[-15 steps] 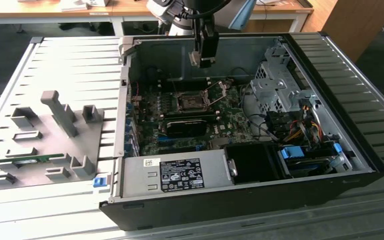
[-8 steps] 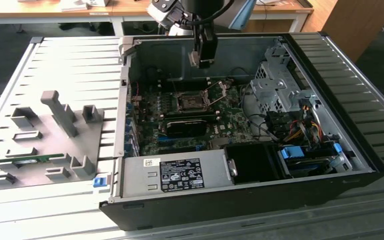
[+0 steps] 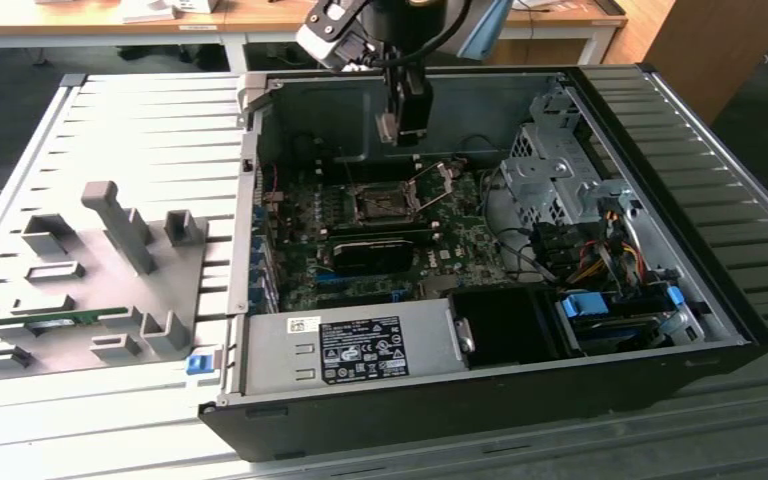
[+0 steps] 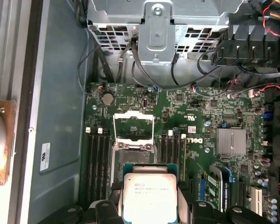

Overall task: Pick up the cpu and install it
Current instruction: 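Place the cpu into insertion slot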

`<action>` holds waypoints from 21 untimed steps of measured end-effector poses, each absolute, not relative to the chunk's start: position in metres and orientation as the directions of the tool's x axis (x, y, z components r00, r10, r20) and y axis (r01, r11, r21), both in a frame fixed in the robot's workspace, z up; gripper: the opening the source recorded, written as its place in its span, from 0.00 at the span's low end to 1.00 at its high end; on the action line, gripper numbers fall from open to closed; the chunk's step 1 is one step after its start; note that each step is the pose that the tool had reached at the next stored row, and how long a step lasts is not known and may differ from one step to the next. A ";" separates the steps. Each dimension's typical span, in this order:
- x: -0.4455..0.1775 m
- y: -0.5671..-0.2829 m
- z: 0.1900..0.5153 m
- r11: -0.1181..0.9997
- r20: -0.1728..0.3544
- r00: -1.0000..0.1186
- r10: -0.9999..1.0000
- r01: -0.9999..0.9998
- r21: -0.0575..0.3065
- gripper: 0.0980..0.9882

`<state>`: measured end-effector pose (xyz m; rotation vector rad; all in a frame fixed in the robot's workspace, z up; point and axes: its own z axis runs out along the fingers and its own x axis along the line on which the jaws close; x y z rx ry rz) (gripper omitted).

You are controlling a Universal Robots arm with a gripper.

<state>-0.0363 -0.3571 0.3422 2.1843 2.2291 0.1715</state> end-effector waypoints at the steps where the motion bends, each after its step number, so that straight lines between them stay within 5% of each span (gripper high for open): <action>1: -0.036 -0.357 0.341 0.016 0.065 -0.022 0.998 0.996 0.089 0.50; 21: -0.037 -0.356 0.329 -0.048 0.064 0.042 0.997 0.995 0.089 0.50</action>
